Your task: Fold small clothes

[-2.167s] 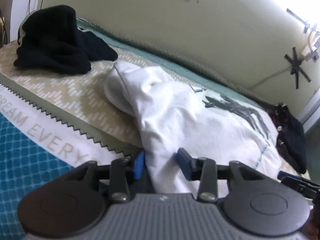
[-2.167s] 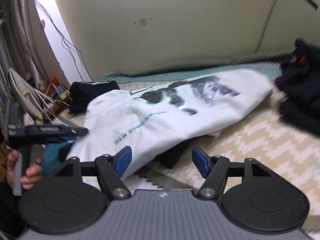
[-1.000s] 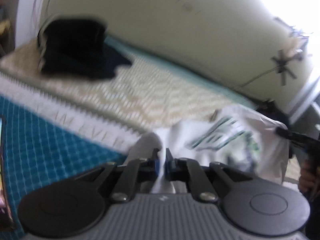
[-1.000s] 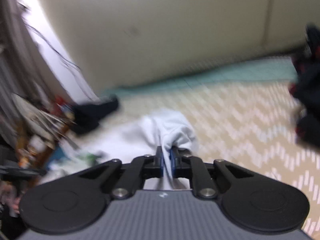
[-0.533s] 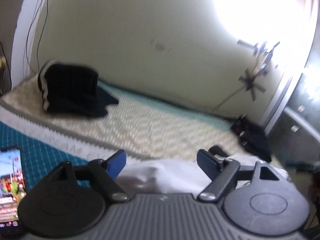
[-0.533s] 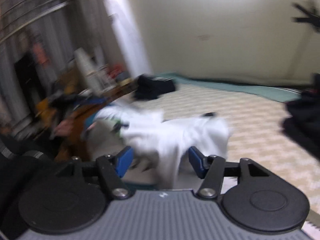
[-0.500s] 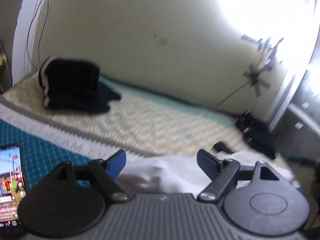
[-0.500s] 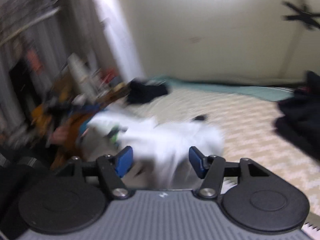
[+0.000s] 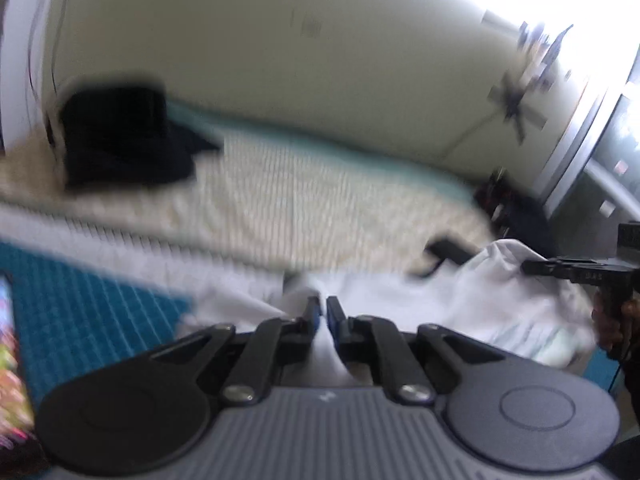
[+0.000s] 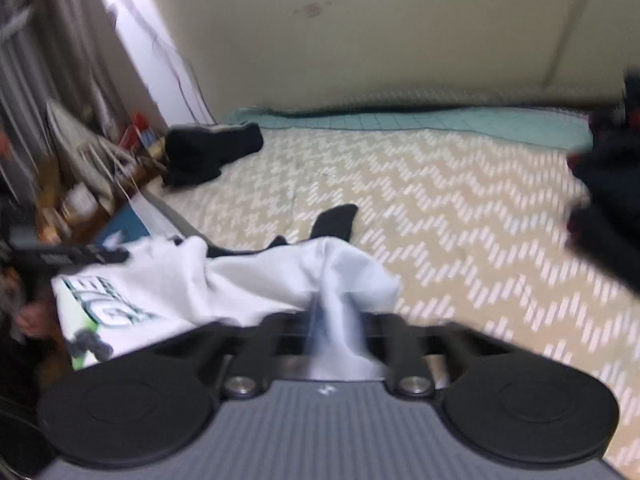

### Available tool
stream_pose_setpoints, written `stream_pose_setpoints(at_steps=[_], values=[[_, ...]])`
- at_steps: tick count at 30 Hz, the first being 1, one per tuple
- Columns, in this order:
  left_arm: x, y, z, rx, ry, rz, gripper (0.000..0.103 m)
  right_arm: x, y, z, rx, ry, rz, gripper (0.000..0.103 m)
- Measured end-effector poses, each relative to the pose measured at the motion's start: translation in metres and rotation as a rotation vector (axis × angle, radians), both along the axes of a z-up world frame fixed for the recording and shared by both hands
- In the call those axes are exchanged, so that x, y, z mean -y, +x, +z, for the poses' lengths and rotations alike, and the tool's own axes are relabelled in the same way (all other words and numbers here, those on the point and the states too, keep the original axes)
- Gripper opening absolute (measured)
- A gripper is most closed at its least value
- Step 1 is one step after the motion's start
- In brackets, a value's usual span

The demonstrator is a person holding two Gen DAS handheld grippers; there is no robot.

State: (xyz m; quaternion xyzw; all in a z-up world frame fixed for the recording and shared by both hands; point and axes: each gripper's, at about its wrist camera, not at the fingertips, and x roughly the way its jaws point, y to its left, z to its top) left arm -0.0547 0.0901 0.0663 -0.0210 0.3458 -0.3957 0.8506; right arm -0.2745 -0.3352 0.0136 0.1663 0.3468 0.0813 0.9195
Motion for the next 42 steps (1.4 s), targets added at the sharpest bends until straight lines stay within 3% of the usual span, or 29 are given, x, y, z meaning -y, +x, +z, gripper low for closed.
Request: stream_pose_setpoints(at_steps=[4, 6, 8, 10, 13, 14, 15, 17, 20, 24, 28, 31, 37, 39, 41, 42], values=[[-0.01, -0.008, 0.075, 0.224, -0.093, 0.061, 0.004, 0.012, -0.024, 0.083, 0.308, 0.017, -0.051, 0.0], [-0.012, -0.017, 0.097, 0.3, -0.155, 0.054, 0.004, 0.02, -0.041, 0.128, 0.502, -0.002, -0.113, 0.0], [-0.011, -0.032, 0.101, 0.36, -0.17, 0.022, 0.005, 0.029, -0.067, 0.158, 0.663, 0.016, -0.155, 0.0], [-0.007, -0.045, 0.082, 0.374, -0.137, -0.042, 0.011, 0.032, -0.089, 0.164, 0.714, 0.004, -0.152, 0.0], [0.004, -0.057, 0.038, 0.34, -0.024, -0.168, 0.049, 0.026, -0.097, 0.133, 0.606, -0.067, -0.109, 0.002], [0.006, -0.058, 0.028, 0.334, 0.009, -0.17, 0.051, 0.024, -0.093, 0.119, 0.54, -0.105, -0.124, 0.009], [0.007, -0.057, 0.022, 0.323, 0.032, -0.166, 0.051, 0.022, -0.086, 0.105, 0.471, -0.134, -0.144, 0.031], [-0.001, -0.044, 0.018, 0.3, 0.038, -0.111, 0.067, 0.029, -0.07, 0.08, 0.364, -0.106, -0.188, 0.056], [-0.023, -0.014, 0.018, 0.226, 0.003, 0.042, 0.096, 0.043, -0.035, 0.05, 0.259, -0.009, -0.229, 0.056], [-0.045, 0.026, 0.001, 0.088, 0.002, 0.153, 0.099, 0.032, 0.017, 0.028, 0.16, -0.021, -0.175, 0.056], [-0.049, 0.043, -0.027, -0.004, 0.026, 0.171, 0.101, 0.006, 0.08, 0.022, 0.052, -0.104, -0.063, 0.062], [-0.042, 0.048, -0.041, -0.106, -0.04, 0.123, 0.102, -0.02, 0.125, 0.016, -0.022, -0.183, 0.005, 0.062], [-0.021, 0.04, -0.053, -0.118, -0.068, 0.08, 0.102, -0.07, 0.179, 0.004, -0.095, -0.216, 0.191, 0.062], [-0.019, 0.04, -0.056, -0.115, -0.06, 0.093, 0.094, -0.081, 0.194, -0.003, -0.133, -0.239, 0.222, 0.062], [-0.017, 0.038, -0.059, -0.126, -0.042, 0.1, 0.054, -0.087, 0.206, -0.012, -0.164, -0.264, 0.244, 0.062], [-0.015, 0.038, -0.06, -0.131, -0.027, 0.102, 0.044, -0.088, 0.211, -0.018, -0.18, -0.277, 0.253, 0.062]])
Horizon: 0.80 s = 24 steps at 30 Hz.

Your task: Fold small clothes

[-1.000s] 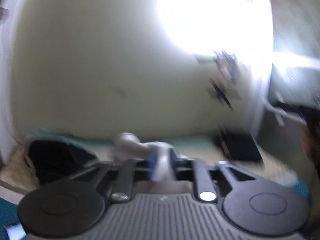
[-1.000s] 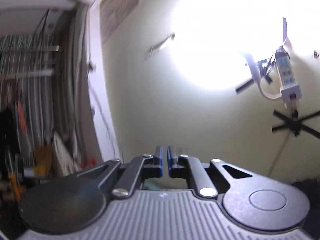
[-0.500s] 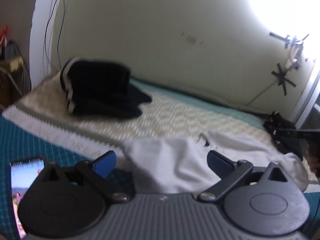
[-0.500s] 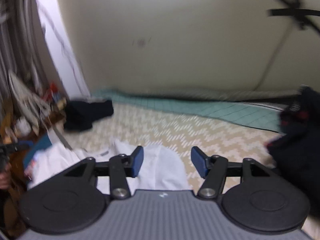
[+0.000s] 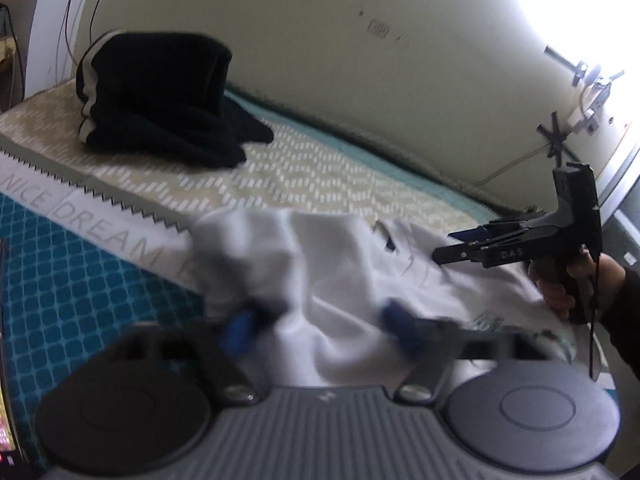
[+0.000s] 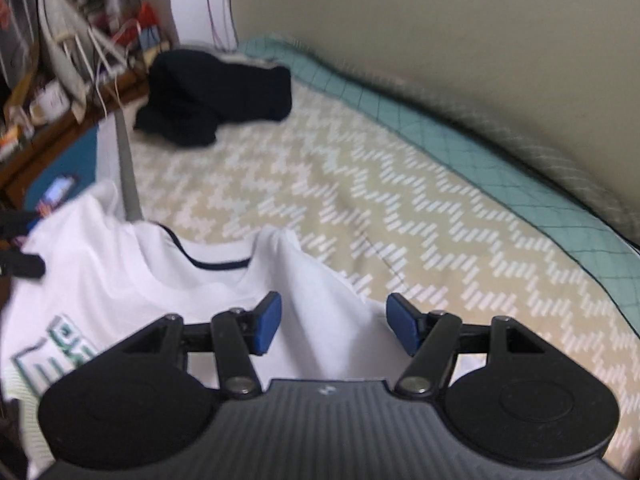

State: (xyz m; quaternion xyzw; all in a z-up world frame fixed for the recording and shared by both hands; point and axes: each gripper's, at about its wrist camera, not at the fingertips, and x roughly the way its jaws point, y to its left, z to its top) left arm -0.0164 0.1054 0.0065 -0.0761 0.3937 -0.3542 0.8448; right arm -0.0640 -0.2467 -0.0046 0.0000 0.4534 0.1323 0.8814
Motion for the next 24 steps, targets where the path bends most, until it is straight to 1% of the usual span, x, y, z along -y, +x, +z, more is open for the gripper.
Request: stream_pose_setpoints(at_steps=[1, 2, 3, 4, 5, 6, 7, 8, 10, 12, 14, 17, 21, 24], values=[[0.002, 0.0, 0.0, 0.004, 0.015, 0.001, 0.031, -0.002, 0.004, -0.006, -0.022, -0.013, -0.003, 0.062], [0.002, -0.003, 0.001, 0.016, 0.023, 0.001, 0.019, -0.003, 0.005, -0.012, -0.035, -0.018, -0.01, 0.051], [0.003, -0.006, 0.004, 0.031, 0.026, -0.002, 0.017, -0.005, 0.001, -0.01, -0.004, -0.033, -0.009, 0.024], [0.004, -0.01, 0.01, 0.058, 0.03, 0.001, 0.015, -0.009, -0.003, -0.008, 0.01, -0.049, 0.002, 0.003], [0.006, -0.013, 0.016, 0.087, 0.035, 0.005, 0.014, -0.011, -0.008, -0.005, 0.013, -0.042, 0.01, 0.0], [0.007, -0.018, 0.025, 0.123, 0.034, 0.009, 0.014, -0.011, -0.014, -0.002, 0.021, -0.032, 0.01, 0.0], [0.007, -0.021, 0.033, 0.153, 0.027, 0.012, 0.014, -0.015, -0.022, 0.003, 0.049, -0.052, 0.012, 0.0], [0.008, -0.025, 0.044, 0.182, 0.014, 0.016, 0.013, -0.017, -0.03, 0.009, 0.083, -0.075, 0.012, 0.0], [0.01, -0.033, 0.068, 0.247, -0.012, 0.031, 0.013, -0.015, -0.048, 0.031, 0.17, -0.071, -0.021, 0.0], [0.013, -0.044, 0.094, 0.324, -0.038, 0.048, 0.012, -0.011, -0.073, 0.065, 0.308, -0.09, -0.062, 0.0], [0.016, -0.061, 0.123, 0.421, -0.063, 0.069, 0.011, -0.009, -0.104, 0.102, 0.468, -0.122, -0.105, 0.0], [0.019, -0.091, 0.167, 0.547, -0.135, 0.081, 0.011, -0.011, -0.158, 0.157, 0.712, -0.176, -0.158, 0.0], [0.02, -0.146, 0.229, 0.781, -0.214, 0.13, 0.011, -0.021, -0.228, 0.219, 0.989, -0.199, -0.214, 0.0], [0.016, -0.187, 0.276, 0.923, -0.279, 0.17, 0.011, -0.036, -0.273, 0.261, 1.179, -0.218, -0.239, 0.0]])
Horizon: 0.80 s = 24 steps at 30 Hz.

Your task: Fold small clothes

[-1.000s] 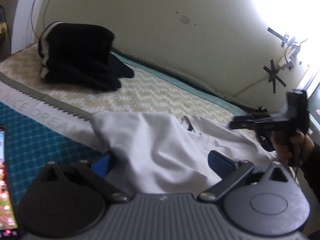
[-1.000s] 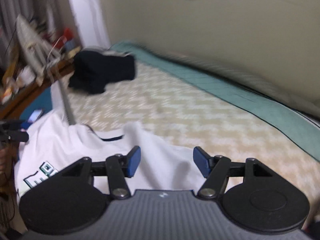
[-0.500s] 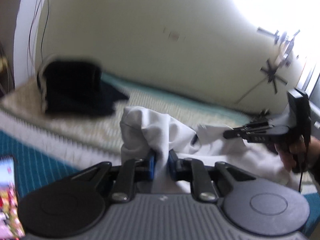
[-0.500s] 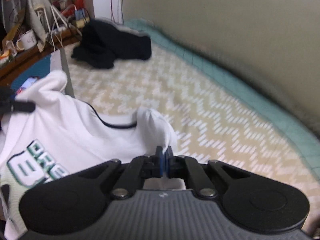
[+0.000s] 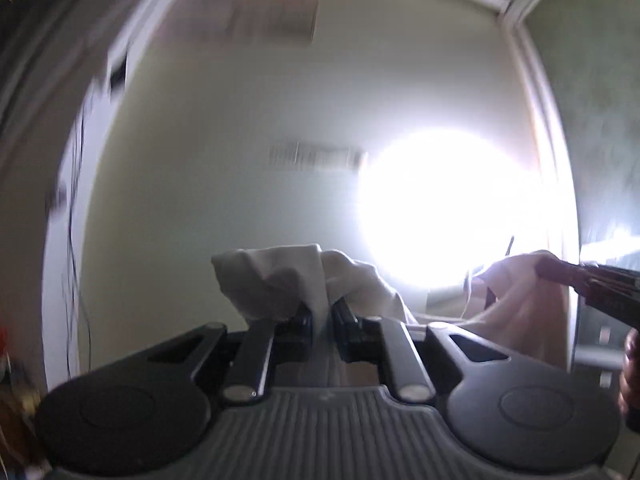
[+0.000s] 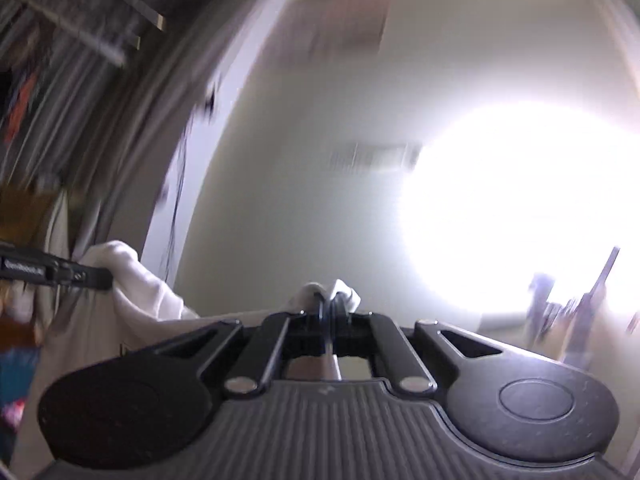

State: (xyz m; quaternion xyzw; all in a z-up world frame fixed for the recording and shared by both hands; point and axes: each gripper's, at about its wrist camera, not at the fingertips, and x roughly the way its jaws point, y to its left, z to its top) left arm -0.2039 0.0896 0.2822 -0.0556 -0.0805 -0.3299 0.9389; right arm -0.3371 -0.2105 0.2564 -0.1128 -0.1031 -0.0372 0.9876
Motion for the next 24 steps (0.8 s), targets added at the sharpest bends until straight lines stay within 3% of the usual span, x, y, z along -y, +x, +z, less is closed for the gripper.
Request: stream_pose_setpoints(at_steps=[4, 7, 10, 13, 15, 18, 24], values=[[-0.007, -0.041, 0.055, 0.131, -0.087, 0.059, 0.011, -0.016, -0.049, 0.061, 0.183, -0.015, -0.042, 0.0], [-0.005, -0.064, 0.089, 0.223, -0.123, 0.097, 0.011, -0.023, -0.075, 0.108, 0.258, 0.002, -0.052, 0.0], [0.011, -0.073, 0.116, 0.274, -0.119, 0.121, 0.011, -0.022, -0.09, 0.149, 0.288, 0.007, -0.065, 0.0], [0.031, -0.062, 0.124, 0.249, -0.077, 0.121, 0.011, -0.017, -0.083, 0.175, 0.263, 0.019, -0.087, 0.0], [0.046, -0.037, 0.116, 0.214, -0.03, 0.12, 0.011, -0.006, -0.067, 0.178, 0.222, 0.04, -0.106, 0.0], [0.08, 0.007, 0.084, 0.125, 0.049, 0.113, 0.012, 0.023, -0.039, 0.154, 0.137, 0.083, -0.135, 0.0], [0.159, 0.128, -0.023, -0.124, 0.223, 0.138, 0.012, 0.086, 0.071, 0.066, -0.111, 0.202, -0.181, 0.0]])
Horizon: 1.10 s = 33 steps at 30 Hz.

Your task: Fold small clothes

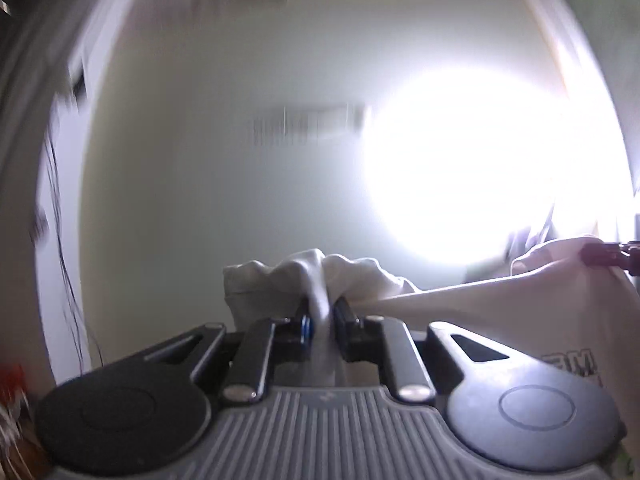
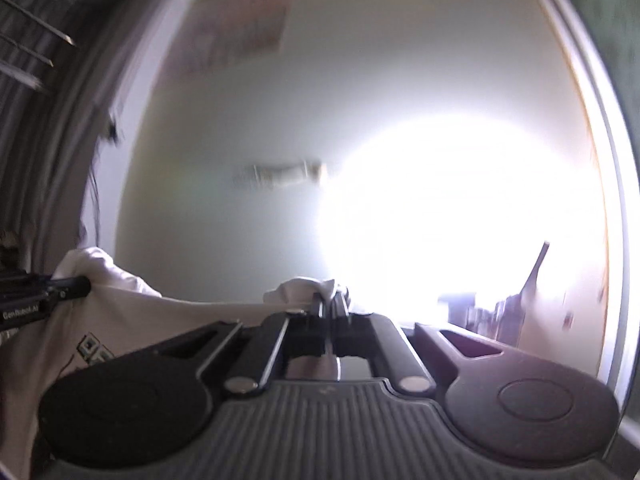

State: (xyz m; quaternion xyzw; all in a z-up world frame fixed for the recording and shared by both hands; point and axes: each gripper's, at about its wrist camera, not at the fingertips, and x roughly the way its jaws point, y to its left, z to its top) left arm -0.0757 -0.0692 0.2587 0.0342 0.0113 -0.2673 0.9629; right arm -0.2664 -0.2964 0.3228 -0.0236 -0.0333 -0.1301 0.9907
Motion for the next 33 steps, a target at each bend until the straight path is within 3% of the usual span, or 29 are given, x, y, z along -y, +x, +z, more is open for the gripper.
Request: stream_pose_setpoints(at_steps=[3, 4, 5, 6, 7, 8, 11, 12, 14, 16, 19, 21, 24, 29, 31, 32, 33], values=[[0.052, 0.08, -0.071, -0.153, 0.103, 0.034, 0.028, 0.034, 0.077, -0.063, -0.15, 0.095, -0.026, 0.0], [0.074, 0.108, -0.103, -0.206, 0.176, 0.068, 0.044, 0.045, 0.105, -0.087, -0.203, 0.127, -0.043, 0.0], [0.095, 0.134, -0.138, -0.27, 0.273, 0.103, 0.041, 0.055, 0.134, -0.114, -0.263, 0.145, -0.058, 0.006], [0.111, 0.158, -0.175, -0.348, 0.374, 0.139, 0.035, 0.065, 0.162, -0.143, -0.342, 0.153, -0.067, 0.028], [0.119, 0.173, -0.203, -0.413, 0.439, 0.162, 0.023, 0.076, 0.182, -0.17, -0.417, 0.17, -0.093, 0.039], [0.119, 0.183, -0.226, -0.466, 0.467, 0.157, 0.022, 0.085, 0.193, -0.194, -0.458, 0.196, -0.116, 0.057], [0.092, 0.187, -0.253, -0.506, 0.421, 0.115, 0.026, 0.113, 0.175, -0.237, -0.475, 0.296, -0.068, 0.056], [0.08, 0.185, -0.252, -0.507, 0.398, 0.109, 0.028, 0.12, 0.159, -0.245, -0.466, 0.314, -0.056, 0.057], [0.057, 0.178, -0.248, -0.505, 0.341, 0.082, 0.043, 0.128, 0.119, -0.259, -0.442, 0.337, -0.051, 0.058], [0.04, 0.171, -0.245, -0.504, 0.296, 0.053, 0.046, 0.133, 0.078, -0.271, -0.456, 0.376, -0.08, 0.058], [0.035, 0.16, -0.247, -0.514, 0.272, -0.004, 0.047, 0.122, 0.027, -0.301, -0.492, 0.455, -0.095, 0.058], [0.039, 0.153, -0.249, -0.536, 0.268, -0.05, 0.048, 0.104, 0.012, -0.315, -0.529, 0.447, -0.107, 0.056], [0.058, 0.13, -0.262, -0.535, 0.299, -0.103, 0.05, 0.081, 0.01, -0.332, -0.573, 0.442, -0.098, 0.047], [0.078, 0.111, -0.294, -0.516, 0.36, -0.14, 0.053, 0.066, 0.02, -0.353, -0.582, 0.517, -0.112, 0.048], [0.078, 0.108, -0.303, -0.516, 0.373, -0.137, 0.059, 0.049, 0.031, -0.354, -0.603, 0.395, -0.149, 0.036], [0.077, 0.105, -0.304, -0.521, 0.385, -0.131, 0.06, 0.039, 0.038, -0.357, -0.619, 0.315, -0.165, 0.0], [0.075, 0.101, -0.303, -0.533, 0.385, -0.136, 0.06, 0.032, 0.042, -0.358, -0.627, 0.274, -0.149, 0.0]])
